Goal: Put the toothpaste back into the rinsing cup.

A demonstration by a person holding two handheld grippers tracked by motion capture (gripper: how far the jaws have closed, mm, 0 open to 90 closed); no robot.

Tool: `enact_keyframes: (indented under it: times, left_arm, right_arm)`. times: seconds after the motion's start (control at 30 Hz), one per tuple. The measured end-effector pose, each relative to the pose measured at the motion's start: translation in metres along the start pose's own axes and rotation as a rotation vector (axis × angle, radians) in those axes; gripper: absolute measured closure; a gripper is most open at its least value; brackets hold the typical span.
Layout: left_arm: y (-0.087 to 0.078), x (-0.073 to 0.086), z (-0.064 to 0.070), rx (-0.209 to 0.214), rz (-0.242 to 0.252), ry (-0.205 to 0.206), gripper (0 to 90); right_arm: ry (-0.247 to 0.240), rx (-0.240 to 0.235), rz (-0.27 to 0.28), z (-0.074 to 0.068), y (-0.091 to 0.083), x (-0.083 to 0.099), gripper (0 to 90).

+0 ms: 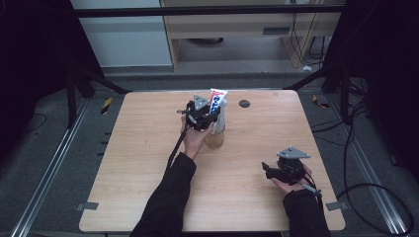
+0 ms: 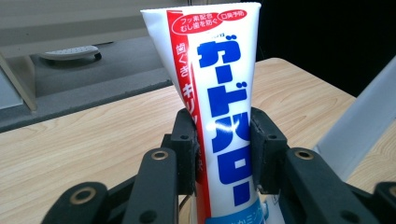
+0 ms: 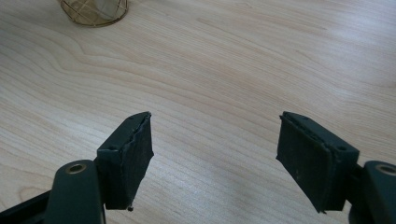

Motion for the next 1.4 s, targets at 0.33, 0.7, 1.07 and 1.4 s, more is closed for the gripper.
enact_keyframes:
  times: [0.33, 0.7, 1.07, 1.4]
  left_arm:
    - [-0.002, 0.007, -0.001, 0.014, -0.063, 0.014, 62.1]
    - [-0.014, 0.018, -0.008, 0.019, -0.115, 0.040, 51.0]
    - [-0.056, 0.013, -0.012, 0.039, -0.049, 0.061, 45.9]
    - [-0.095, 0.035, -0.014, 0.104, -0.131, 0.068, 36.7]
  right_arm:
    - [-0.004, 0.000, 0.002, 0.000, 0.000, 0.000, 26.5]
    - [-0.012, 0.003, 0.001, 0.000, 0.001, 0.000, 26.5]
    - [-0.008, 0.004, -0.004, 0.000, 0.000, 0.000, 26.3]
    - [-0.002, 0.007, -0.001, 0.001, -0.001, 0.001, 24.3]
Point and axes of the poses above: each handheld gripper's, and its own axes: y roughly forward along the jaws, x roughly out of its underside, z roughly to its right, the point moved 1 cm from there along y, roughly forward along the jaws, and after that the axes turned 5 degrees about x, right-handed, at the moved point
